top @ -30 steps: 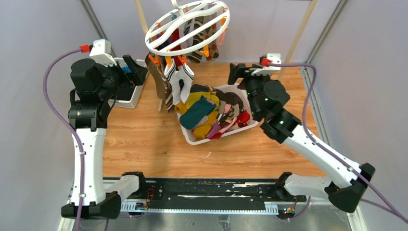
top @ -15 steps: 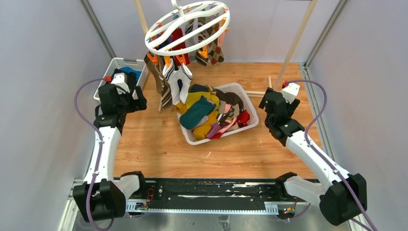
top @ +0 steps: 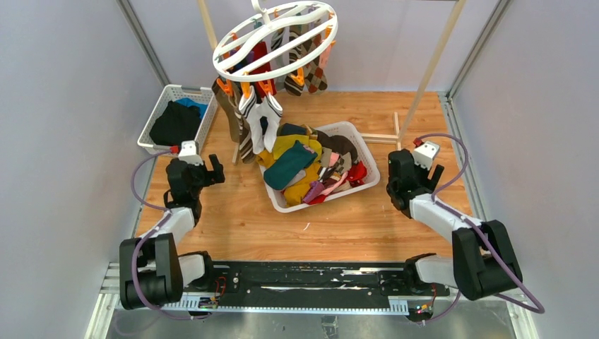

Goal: Clip the socks to the hanger
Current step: Reset both arms

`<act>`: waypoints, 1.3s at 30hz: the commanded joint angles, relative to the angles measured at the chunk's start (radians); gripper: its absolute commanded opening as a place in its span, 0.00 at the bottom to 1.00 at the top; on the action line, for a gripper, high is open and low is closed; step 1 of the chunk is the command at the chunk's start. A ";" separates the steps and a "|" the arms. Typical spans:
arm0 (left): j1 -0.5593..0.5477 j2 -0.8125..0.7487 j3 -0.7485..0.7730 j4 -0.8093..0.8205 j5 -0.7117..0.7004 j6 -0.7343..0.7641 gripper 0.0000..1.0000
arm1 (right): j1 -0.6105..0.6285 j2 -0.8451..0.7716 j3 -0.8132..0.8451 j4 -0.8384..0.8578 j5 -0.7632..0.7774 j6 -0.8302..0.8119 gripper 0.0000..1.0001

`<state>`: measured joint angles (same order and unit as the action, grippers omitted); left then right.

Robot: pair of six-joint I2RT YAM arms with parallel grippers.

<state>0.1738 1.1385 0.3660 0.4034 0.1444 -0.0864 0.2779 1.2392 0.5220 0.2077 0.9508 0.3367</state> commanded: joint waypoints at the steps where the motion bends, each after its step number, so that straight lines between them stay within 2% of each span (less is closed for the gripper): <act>1: 0.004 0.054 -0.063 0.387 0.006 -0.039 1.00 | -0.038 0.068 0.010 0.222 0.009 -0.155 0.81; 4: -0.011 0.091 -0.077 0.412 0.007 -0.014 1.00 | -0.053 0.074 0.016 0.226 -0.054 -0.204 0.80; 7: -0.014 0.160 -0.149 0.594 0.007 -0.025 1.00 | -0.067 0.060 0.021 0.156 -0.104 -0.204 0.79; 10: -0.026 0.145 -0.155 0.583 0.012 -0.001 1.00 | -0.079 0.070 -0.029 0.130 -0.097 -0.133 0.79; 12: -0.031 0.150 -0.176 0.627 0.019 0.005 1.00 | -0.077 0.082 -0.111 0.290 -0.077 -0.169 0.78; 13: -0.038 0.151 -0.197 0.667 0.021 0.016 1.00 | -0.070 0.074 -0.129 0.350 -0.122 -0.212 0.77; 15: -0.062 0.171 -0.245 0.765 0.015 0.045 1.00 | -0.070 0.079 -0.136 0.411 -0.159 -0.291 0.76; 18: -0.092 0.290 -0.307 1.018 -0.007 0.059 1.00 | -0.099 0.096 -0.270 0.723 -0.201 -0.332 0.82; 19: -0.092 0.286 -0.305 1.013 -0.015 0.056 1.00 | -0.113 0.094 -0.301 0.787 -0.249 -0.365 0.80; 22: -0.095 0.204 -0.237 0.753 -0.044 0.071 1.00 | -0.135 0.073 -0.324 0.790 -0.490 -0.415 0.72; 23: -0.105 0.218 -0.225 0.750 -0.062 0.069 1.00 | -0.135 0.076 -0.341 0.811 -0.529 -0.427 0.72; 24: -0.111 0.240 -0.226 0.789 -0.068 0.066 1.00 | -0.135 0.097 -0.355 0.844 -0.539 -0.428 0.72; 25: -0.112 0.251 -0.226 0.806 -0.068 0.065 1.00 | -0.138 0.147 -0.353 0.892 -0.528 -0.444 0.79; 27: -0.114 0.229 -0.216 0.754 -0.068 0.073 1.00 | -0.139 0.191 -0.313 0.894 -0.528 -0.451 0.84; 29: -0.115 0.234 -0.217 0.764 -0.069 0.071 1.00 | -0.164 0.175 -0.292 0.818 -0.559 -0.425 0.85; 39: -0.114 0.239 -0.218 0.773 -0.064 0.071 1.00 | -0.166 0.176 -0.307 0.860 -0.552 -0.430 0.86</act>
<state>0.0631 1.3746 0.1402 1.1645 0.0994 -0.0353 0.1268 1.4120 0.2028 1.0344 0.4099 -0.0795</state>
